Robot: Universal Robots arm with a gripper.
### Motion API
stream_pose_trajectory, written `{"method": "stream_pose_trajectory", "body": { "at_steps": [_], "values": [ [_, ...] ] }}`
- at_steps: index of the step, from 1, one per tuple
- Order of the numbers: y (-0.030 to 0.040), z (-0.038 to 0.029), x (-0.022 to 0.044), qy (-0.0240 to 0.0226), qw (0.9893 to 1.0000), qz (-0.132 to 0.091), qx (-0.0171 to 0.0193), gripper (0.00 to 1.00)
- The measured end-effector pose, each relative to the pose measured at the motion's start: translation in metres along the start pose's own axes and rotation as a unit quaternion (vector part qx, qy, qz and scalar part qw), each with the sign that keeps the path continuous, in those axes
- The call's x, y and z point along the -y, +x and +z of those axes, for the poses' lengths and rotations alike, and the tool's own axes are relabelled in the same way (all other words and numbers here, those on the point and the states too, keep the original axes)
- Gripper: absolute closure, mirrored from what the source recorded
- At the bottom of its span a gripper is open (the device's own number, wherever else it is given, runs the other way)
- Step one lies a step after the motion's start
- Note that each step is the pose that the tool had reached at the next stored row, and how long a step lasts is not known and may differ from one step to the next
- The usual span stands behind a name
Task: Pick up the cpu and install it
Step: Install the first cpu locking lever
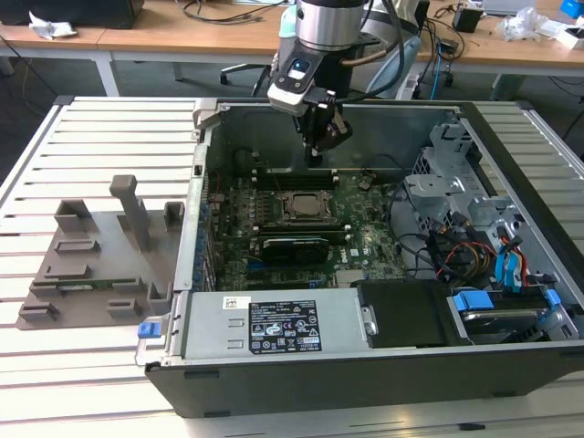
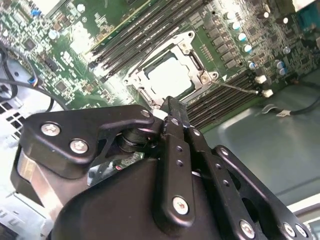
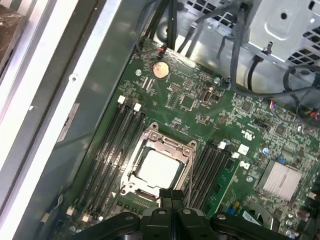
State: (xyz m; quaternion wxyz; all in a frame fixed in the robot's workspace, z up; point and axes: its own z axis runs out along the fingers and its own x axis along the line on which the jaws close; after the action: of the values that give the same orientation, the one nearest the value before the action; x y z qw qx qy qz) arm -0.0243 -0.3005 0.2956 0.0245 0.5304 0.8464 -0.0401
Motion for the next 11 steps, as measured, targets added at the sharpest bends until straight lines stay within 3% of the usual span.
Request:
{"method": "stream_pose_trajectory", "body": {
  "at_steps": [4, 7, 11],
  "values": [
    [0.0000, 0.0000, 0.0000, -0.0021, 0.9997, -0.025, 0.0010, 0.89],
    [0.0000, 0.0000, 0.0000, -0.0042, 0.9988, -0.049, 0.0021, 0.89],
    [0.0000, 0.0000, 0.0000, -0.0071, 0.9964, -0.084, 0.0036, 0.89]
  ]
}}
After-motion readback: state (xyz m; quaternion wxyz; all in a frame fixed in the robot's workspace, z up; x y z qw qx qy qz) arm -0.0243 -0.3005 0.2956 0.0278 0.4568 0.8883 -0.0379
